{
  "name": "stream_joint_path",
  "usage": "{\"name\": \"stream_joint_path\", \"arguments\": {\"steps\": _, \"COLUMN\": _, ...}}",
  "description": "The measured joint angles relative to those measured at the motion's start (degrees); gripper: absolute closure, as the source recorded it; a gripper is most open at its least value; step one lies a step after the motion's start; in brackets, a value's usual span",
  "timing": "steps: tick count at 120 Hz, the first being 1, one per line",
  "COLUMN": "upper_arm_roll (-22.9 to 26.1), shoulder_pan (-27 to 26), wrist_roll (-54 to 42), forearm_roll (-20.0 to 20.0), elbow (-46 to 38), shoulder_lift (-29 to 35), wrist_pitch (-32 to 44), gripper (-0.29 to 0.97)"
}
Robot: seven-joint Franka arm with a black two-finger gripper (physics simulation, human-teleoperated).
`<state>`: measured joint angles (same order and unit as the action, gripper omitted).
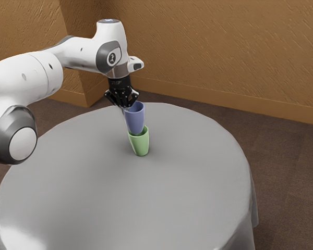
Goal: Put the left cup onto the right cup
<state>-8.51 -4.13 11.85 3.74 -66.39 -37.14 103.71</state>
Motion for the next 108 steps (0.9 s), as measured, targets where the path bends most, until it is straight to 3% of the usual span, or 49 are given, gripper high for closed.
{"name": "stream_joint_path", "arguments": {"steps": 108, "upper_arm_roll": 0.4, "shoulder_pan": 0.0, "wrist_roll": 0.0, "forearm_roll": 0.0, "elbow": 0.8, "shoulder_lift": -1.1, "wrist_pitch": 0.1, "gripper": 0.79}}
